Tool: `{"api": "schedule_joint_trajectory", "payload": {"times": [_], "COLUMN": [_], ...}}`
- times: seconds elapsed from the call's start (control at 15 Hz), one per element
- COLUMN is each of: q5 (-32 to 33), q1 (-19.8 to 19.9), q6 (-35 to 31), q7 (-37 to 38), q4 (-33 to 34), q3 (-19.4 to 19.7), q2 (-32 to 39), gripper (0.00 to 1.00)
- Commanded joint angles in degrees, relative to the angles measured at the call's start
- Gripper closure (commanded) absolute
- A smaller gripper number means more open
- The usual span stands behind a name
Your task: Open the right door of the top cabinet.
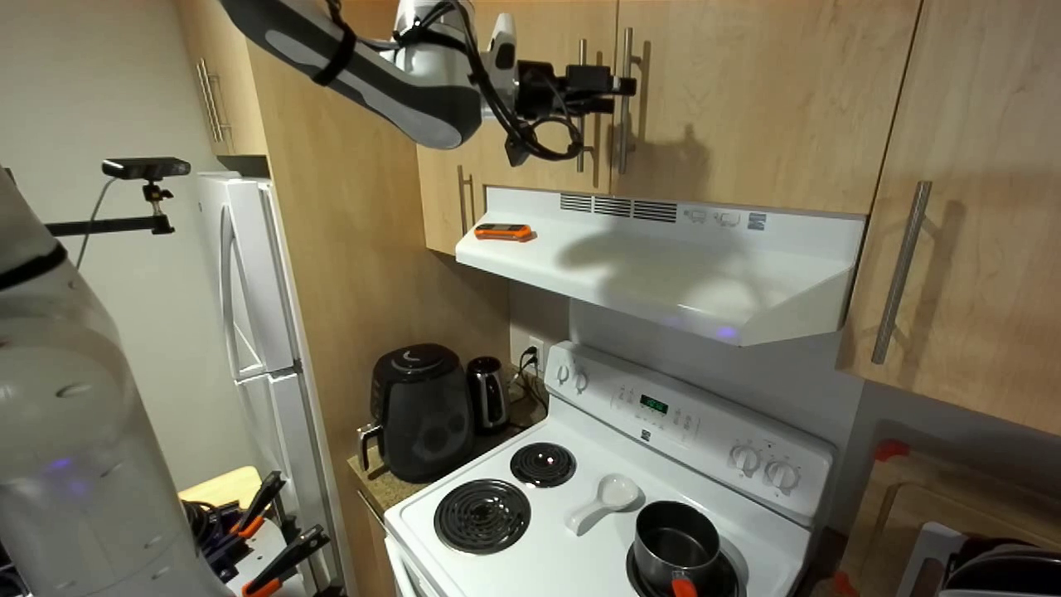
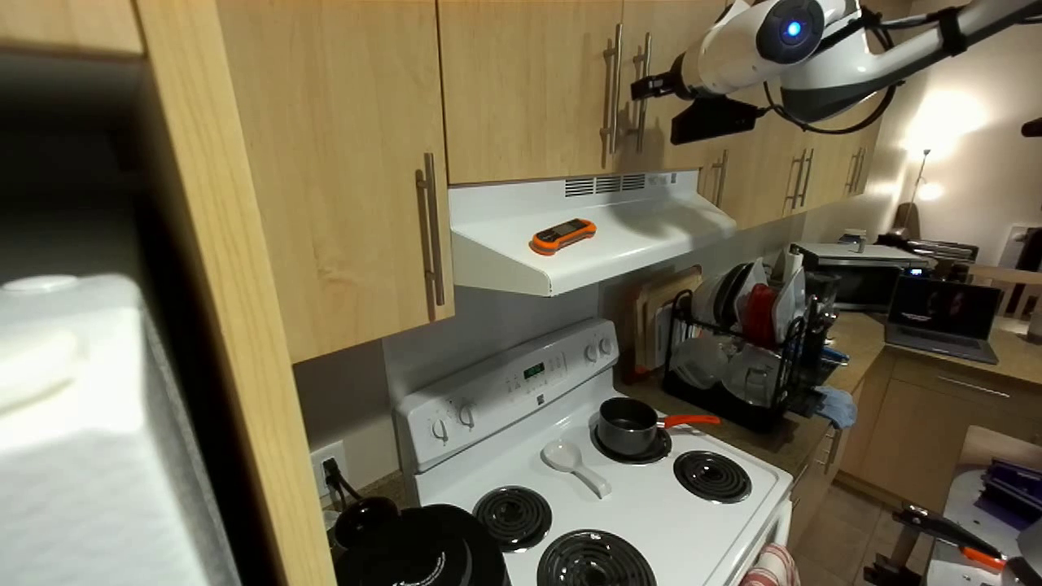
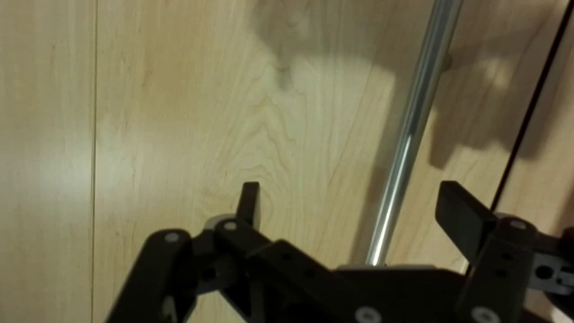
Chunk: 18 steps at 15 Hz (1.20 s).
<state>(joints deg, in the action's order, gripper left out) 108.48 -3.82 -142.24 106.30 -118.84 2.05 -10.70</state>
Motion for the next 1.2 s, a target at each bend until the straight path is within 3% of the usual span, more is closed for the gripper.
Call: {"api": "schedule_joint_trajectory", "payload": {"times": [0.0,0.53,1.13], "q5": [2.64,5.11,3.53], "q1": [0.86,1.33,1.2], "q6": [1.23,4.26,16.25], "q7": [1.66,1.44,-3.57], "q4": [1.63,2.85,0.84], "q3": [-0.15,-0.32,-2.43], "q2": [2.46,5.16,3.0], "gripper": [0.0,0.0,0.0]}}
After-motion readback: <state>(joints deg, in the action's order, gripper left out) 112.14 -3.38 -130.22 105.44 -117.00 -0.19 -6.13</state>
